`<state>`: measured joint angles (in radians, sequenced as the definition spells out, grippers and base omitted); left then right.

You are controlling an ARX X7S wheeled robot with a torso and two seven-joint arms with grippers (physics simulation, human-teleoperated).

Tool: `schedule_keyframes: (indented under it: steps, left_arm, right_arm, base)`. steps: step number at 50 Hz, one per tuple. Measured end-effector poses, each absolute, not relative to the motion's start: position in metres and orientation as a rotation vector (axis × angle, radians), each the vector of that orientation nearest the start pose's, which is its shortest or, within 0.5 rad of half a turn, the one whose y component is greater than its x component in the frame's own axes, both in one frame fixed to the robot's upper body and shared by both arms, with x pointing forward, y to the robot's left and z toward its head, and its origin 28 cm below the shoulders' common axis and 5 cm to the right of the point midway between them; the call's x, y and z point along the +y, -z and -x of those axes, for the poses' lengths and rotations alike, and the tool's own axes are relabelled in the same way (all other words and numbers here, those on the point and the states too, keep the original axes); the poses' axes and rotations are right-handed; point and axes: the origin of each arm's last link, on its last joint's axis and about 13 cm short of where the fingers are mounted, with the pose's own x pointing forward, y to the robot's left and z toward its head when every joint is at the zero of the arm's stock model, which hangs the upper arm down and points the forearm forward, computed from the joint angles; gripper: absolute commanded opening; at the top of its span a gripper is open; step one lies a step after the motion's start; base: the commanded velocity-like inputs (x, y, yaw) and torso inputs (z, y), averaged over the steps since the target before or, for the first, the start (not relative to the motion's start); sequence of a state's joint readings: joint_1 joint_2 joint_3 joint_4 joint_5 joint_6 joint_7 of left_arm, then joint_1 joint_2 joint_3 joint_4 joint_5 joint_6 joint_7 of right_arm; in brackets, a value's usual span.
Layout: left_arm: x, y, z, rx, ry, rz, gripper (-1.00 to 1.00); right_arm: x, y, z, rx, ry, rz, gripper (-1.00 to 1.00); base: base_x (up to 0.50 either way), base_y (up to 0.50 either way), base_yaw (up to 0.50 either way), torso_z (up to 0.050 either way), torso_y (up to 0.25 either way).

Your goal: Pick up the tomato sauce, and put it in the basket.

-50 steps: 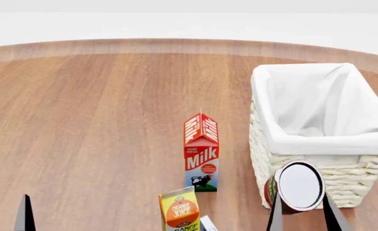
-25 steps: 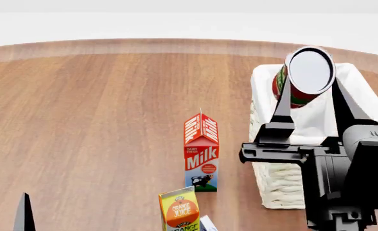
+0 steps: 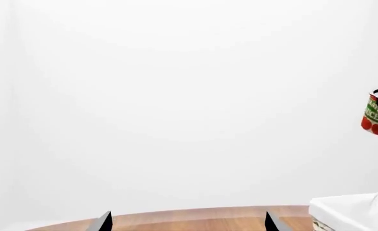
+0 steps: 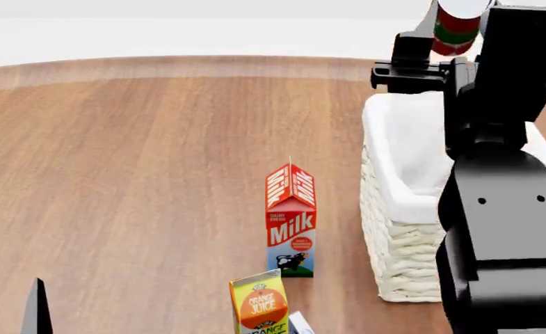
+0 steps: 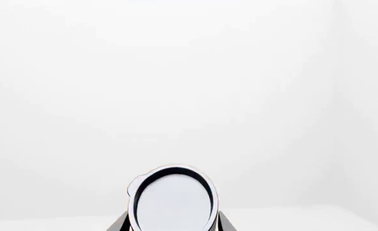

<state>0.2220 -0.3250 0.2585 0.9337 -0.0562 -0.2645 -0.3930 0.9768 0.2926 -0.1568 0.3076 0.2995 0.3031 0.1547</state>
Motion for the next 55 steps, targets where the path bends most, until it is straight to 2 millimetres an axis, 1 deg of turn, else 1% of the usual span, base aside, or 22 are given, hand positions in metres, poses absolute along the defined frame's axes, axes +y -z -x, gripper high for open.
schedule_keyframes:
  steps: [10, 17, 27, 37, 55]
  left_arm:
    - [0.196, -0.14, -0.13, -0.401, 0.01, -0.053, 1.0]
    - [0.195, -0.139, -0.131, -0.398, 0.011, -0.052, 1.0]
    - [0.195, -0.139, -0.131, -0.396, 0.013, -0.051, 1.0]
    - [0.194, -0.138, -0.131, -0.393, 0.017, -0.051, 1.0]
    - [0.194, -0.136, -0.132, -0.388, 0.021, -0.052, 1.0]
  right_arm:
    - [-0.166, -0.239, -0.417, -0.266, 0.177, 0.072, -1.0]
    - [-0.172, -0.241, -0.429, -0.198, 0.204, 0.092, -1.0]
    - [-0.178, -0.233, -0.431, -0.07, 0.232, 0.087, -1.0]
    - [-0.182, -0.216, -0.428, 0.071, 0.248, 0.07, -1.0]
    - [-0.185, -0.183, -0.42, 0.192, 0.257, 0.044, -1.0]
  base:
    - [0.0, 0.0, 0.0, 0.0, 0.0]
    - [0.0, 0.0, 0.0, 0.0, 0.001]
    - [0.0, 0.0, 0.0, 0.0, 0.0]
    - [0.0, 0.0, 0.0, 0.0, 0.0]
    - [0.0, 0.0, 0.0, 0.0, 0.001]
